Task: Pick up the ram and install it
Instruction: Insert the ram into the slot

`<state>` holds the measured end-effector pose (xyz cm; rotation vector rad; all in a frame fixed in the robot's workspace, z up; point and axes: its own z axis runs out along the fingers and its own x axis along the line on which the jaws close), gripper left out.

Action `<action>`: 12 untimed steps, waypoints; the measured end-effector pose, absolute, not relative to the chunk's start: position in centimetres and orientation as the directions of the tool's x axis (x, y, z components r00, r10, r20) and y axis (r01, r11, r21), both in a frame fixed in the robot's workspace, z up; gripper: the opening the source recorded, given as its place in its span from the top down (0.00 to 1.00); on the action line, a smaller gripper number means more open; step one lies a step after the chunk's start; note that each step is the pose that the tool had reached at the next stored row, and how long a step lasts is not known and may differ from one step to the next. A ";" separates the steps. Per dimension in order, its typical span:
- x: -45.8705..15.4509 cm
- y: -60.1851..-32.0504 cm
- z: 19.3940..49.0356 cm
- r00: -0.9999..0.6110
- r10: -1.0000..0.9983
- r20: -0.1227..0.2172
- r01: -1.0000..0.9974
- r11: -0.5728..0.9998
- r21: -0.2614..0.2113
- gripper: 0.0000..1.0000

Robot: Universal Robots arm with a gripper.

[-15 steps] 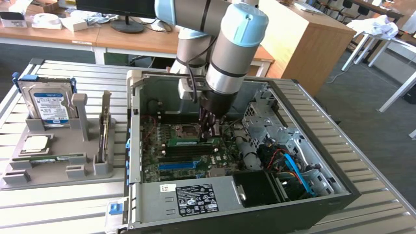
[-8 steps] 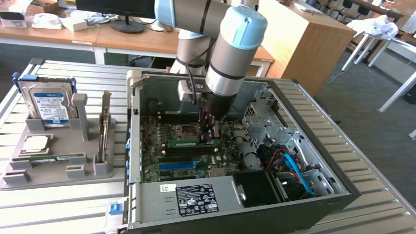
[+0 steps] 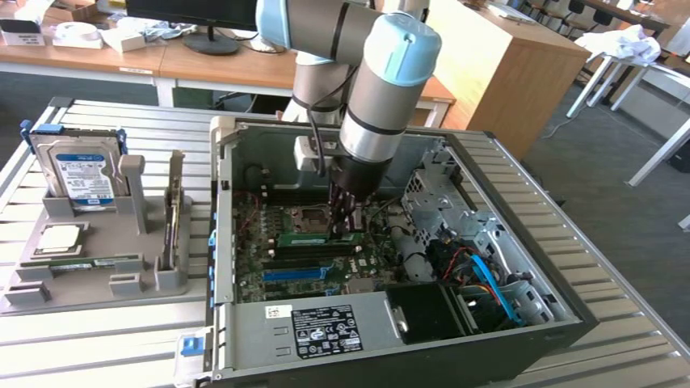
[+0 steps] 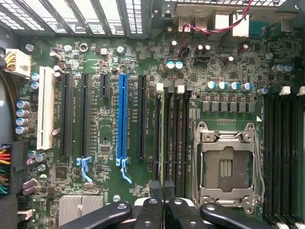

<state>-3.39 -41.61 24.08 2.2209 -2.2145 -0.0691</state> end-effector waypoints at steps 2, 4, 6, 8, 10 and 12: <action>-3.4 -41.6 24.1 0.002 -1.000 -0.029 -0.999 -0.003 0.034 0.88; -3.4 -41.6 24.0 0.002 -1.000 -0.029 -0.999 -0.003 0.034 0.88; -3.4 -41.6 24.0 0.002 -1.000 -0.029 -0.999 -0.003 0.034 0.88; -3.5 -41.6 24.0 0.002 -1.000 -0.029 -0.999 -0.003 0.034 0.88; -3.5 -41.6 23.9 0.002 -1.000 -0.030 -0.999 -0.003 0.034 0.88; -3.5 -41.6 23.8 0.002 -1.000 -0.029 -0.999 -0.003 0.034 0.88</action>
